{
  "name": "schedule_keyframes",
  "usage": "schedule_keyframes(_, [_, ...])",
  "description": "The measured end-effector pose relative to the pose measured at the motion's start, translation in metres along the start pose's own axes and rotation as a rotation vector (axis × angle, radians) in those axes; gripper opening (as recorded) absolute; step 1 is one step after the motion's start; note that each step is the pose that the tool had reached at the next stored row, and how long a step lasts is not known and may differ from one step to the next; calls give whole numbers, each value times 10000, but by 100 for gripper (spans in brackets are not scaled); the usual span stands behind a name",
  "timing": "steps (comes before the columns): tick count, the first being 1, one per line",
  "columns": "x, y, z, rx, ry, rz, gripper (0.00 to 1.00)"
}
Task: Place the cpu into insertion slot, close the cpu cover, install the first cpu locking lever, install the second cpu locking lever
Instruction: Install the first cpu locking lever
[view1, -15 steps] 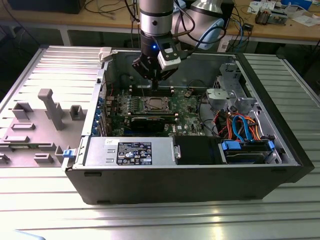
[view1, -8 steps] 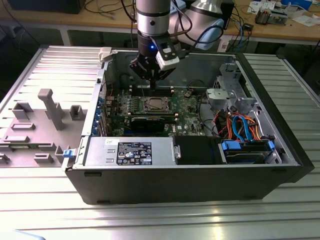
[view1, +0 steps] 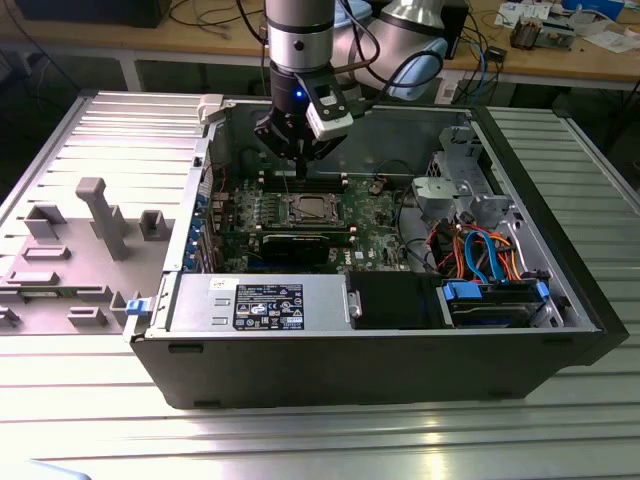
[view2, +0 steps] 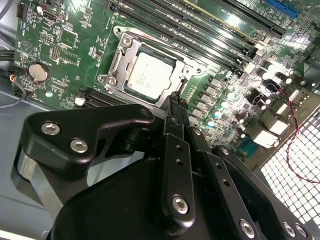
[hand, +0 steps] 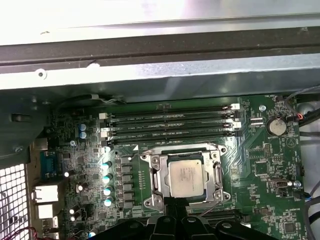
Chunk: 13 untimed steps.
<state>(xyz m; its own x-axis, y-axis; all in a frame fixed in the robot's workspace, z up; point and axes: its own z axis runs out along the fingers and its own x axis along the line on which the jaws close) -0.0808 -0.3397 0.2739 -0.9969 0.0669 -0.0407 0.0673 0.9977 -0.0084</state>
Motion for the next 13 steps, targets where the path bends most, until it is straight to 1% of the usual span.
schedule_keyframes(1, [0,0,0,-4,-1,-75,11])
schedule_keyframes(4, [1,0,2,-20,-5,-465,11])
schedule_keyframes(5, [1,0,3,-29,-7,-688,11])
schedule_keyframes(7, [1,0,4,-39,-9,-929,11])
schedule_keyframes(10, [42,-3,3,-45,-12,-967,11])
schedule_keyframes(13, [140,-9,-1,-58,-16,-970,11])
